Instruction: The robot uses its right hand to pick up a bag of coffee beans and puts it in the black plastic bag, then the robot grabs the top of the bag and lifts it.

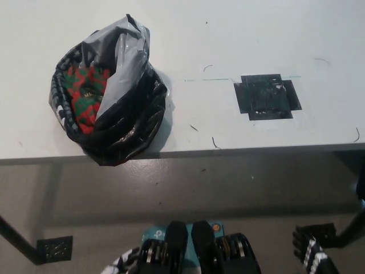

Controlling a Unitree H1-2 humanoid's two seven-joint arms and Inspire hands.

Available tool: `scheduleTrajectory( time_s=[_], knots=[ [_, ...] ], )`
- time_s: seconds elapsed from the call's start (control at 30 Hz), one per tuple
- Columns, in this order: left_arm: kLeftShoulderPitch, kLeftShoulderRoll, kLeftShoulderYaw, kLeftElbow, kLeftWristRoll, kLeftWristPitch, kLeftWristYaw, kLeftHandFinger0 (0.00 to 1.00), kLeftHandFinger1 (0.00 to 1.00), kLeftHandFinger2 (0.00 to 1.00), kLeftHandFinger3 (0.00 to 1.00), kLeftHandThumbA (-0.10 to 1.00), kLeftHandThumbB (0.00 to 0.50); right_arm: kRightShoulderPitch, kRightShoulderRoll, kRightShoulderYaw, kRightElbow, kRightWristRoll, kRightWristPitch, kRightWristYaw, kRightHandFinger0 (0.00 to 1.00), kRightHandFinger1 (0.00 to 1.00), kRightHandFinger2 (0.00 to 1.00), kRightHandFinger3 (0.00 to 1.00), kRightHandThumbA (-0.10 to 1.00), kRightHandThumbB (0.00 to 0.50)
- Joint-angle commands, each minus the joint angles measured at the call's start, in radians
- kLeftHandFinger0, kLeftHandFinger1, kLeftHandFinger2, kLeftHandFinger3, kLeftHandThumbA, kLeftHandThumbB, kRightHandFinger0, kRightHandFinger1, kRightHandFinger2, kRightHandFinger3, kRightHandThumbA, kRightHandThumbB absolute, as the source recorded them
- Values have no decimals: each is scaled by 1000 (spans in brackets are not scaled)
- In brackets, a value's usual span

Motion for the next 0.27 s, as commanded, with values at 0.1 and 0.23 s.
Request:
scheduleTrajectory(
  time_s=[0.1, 0.23],
  knots=[
    [50, -62, 130, -53, -181, -252, 130, 1000, 1000, 1000, 1000, 1000, 295, 26, 27, 36, 100, -114, -453, -70, 1000, 1000, 1000, 1000, 1000, 249],
    [-13, -63, 152, -37, -176, -262, 137, 1000, 1000, 1000, 1000, 990, 284, -33, 29, 31, 106, -107, -435, -77, 1000, 1000, 1000, 1000, 1000, 262]
  ],
)
